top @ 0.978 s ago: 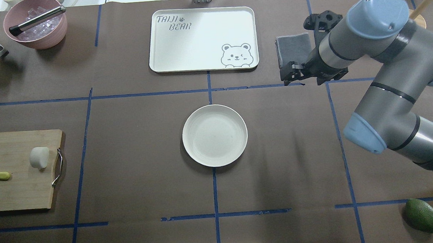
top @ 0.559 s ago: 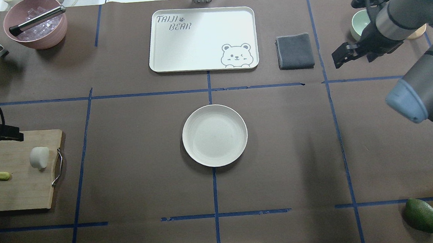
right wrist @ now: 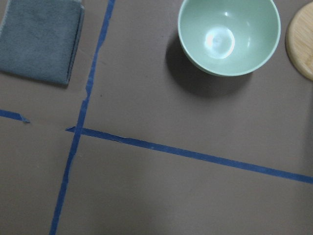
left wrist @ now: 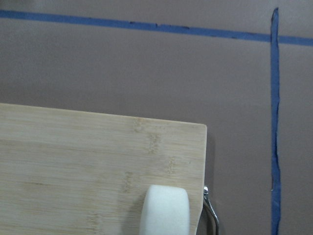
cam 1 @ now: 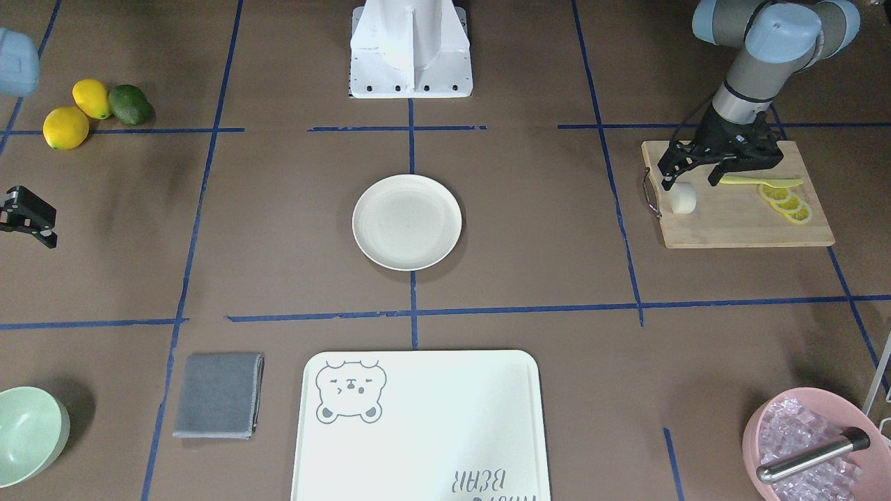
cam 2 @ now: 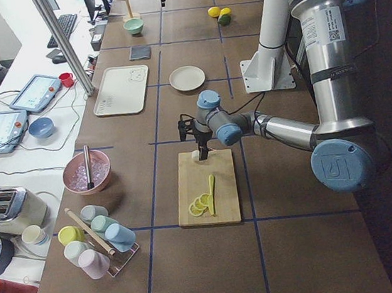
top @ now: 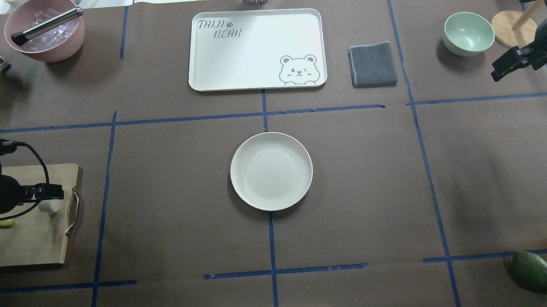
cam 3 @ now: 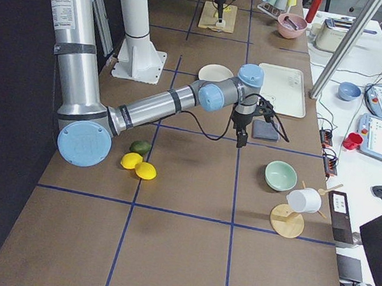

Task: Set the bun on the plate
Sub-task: 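Open the right gripper and withdraw it away from the plate, then grasp the white bun on the cutting board with the left gripper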

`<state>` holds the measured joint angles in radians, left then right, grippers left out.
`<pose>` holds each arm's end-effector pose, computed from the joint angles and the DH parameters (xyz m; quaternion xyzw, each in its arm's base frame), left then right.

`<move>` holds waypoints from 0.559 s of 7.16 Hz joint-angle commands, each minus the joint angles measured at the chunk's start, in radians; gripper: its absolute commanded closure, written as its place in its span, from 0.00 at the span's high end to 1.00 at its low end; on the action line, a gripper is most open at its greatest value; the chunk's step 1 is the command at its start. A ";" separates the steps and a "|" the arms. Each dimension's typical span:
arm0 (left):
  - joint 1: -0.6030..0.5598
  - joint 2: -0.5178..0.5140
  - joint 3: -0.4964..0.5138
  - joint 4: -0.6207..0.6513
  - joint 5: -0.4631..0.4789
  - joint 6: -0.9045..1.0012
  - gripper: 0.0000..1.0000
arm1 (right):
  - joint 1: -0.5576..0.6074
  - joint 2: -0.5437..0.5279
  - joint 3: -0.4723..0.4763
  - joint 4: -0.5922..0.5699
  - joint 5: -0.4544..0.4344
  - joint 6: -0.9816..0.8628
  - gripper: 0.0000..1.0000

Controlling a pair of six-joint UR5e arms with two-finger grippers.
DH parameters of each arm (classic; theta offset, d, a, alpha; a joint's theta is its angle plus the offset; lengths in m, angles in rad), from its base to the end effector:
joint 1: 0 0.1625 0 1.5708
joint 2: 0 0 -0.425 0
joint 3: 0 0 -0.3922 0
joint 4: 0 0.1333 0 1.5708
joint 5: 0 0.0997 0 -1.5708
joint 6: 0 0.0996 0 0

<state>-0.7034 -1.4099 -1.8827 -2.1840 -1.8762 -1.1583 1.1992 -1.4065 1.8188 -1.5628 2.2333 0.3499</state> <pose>0.2820 -0.3746 0.5226 0.0754 0.3874 -0.0768 0.9156 -0.1333 -0.5404 0.4556 0.0723 -0.3672 -0.0779 0.9240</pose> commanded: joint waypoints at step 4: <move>0.008 -0.011 0.065 -0.077 -0.001 -0.001 0.93 | 0.049 -0.032 -0.023 0.003 0.063 -0.046 1.00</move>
<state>-0.6950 -1.4200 -1.8189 -2.2598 -1.8746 -1.1610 1.2483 -1.4378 1.7969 -1.5602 2.2954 0.3046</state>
